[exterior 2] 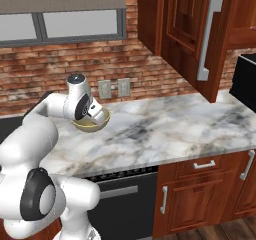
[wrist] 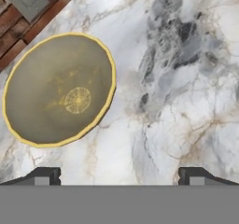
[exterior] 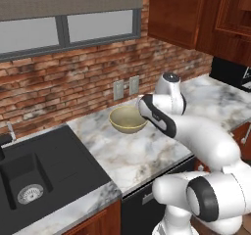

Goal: Pick the mug and place it in the sink. Pick the bowl and place it in the open cabinet and then close the cabinet.

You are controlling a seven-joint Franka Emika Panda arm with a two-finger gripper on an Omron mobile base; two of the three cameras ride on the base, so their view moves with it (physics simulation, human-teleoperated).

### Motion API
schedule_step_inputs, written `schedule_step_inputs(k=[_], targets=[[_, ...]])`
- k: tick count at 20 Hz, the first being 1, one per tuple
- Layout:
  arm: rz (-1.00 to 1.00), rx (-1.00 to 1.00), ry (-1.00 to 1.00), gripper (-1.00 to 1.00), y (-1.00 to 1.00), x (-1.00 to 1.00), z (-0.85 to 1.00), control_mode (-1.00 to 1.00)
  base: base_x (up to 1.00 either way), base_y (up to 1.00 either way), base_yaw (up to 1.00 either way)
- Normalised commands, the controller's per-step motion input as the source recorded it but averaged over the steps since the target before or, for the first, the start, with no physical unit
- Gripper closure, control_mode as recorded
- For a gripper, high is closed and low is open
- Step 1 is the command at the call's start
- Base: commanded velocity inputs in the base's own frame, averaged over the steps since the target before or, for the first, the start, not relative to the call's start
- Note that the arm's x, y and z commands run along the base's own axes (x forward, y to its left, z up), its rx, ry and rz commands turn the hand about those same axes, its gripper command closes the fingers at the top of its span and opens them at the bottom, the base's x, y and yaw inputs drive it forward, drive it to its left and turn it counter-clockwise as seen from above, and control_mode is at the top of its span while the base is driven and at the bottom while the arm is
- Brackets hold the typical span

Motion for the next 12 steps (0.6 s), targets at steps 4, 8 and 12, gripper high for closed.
schedule_step_inputs(k=[4,8,12], targets=[[0.0,0.06,0.0,-1.0,-0.04,0.3,-0.18,-1.0,0.0,0.0,0.0],[0.0,0.02,0.0,-1.0,-0.03,0.27,-0.15,-1.0,0.0,0.0,0.0],[0.0,0.01,0.0,-1.0,0.0,0.31,-0.17,-1.0,0.0,0.0,0.0]])
